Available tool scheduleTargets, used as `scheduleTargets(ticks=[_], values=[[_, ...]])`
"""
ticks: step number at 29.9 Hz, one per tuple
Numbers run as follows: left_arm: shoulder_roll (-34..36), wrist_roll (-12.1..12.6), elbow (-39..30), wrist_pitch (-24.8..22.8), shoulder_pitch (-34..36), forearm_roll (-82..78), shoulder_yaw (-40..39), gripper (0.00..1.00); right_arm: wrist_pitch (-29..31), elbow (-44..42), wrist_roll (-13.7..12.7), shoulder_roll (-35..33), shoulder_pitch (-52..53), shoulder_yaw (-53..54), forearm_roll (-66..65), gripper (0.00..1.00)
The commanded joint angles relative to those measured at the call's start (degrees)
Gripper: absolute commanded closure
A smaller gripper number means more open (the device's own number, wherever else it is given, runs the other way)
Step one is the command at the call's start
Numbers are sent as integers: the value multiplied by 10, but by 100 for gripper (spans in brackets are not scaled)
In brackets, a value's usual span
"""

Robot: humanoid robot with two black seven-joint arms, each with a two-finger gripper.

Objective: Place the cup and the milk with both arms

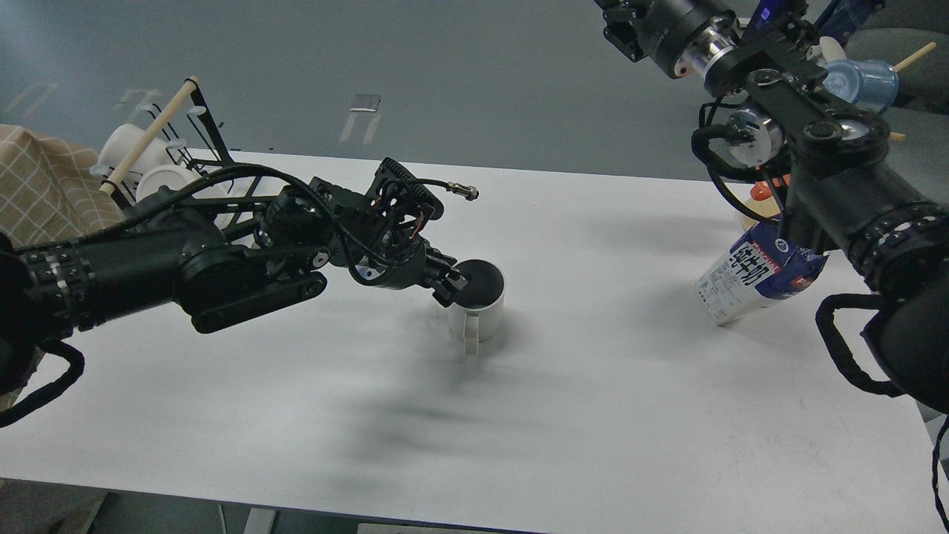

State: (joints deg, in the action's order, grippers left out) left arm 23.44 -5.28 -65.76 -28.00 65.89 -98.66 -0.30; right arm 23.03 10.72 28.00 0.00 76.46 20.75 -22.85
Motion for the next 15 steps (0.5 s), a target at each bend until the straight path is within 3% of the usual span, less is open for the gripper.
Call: scheduleTargets(ticks=[1,7,11,15], values=[[1,-1,-1,0,6,5,-5,10,0,0,0,0,0,-1,0,0],[58,-23,-27,0,83,91,-13,6,3,0,0,0,-1,-3,0,0],[100,-23,-32,0,125,187,-47,6,4,0,0,0,2,-4,0,0],[142,-11,-23,0,124,325,-169,3,1,0,0,0,18,-11,-6,0]])
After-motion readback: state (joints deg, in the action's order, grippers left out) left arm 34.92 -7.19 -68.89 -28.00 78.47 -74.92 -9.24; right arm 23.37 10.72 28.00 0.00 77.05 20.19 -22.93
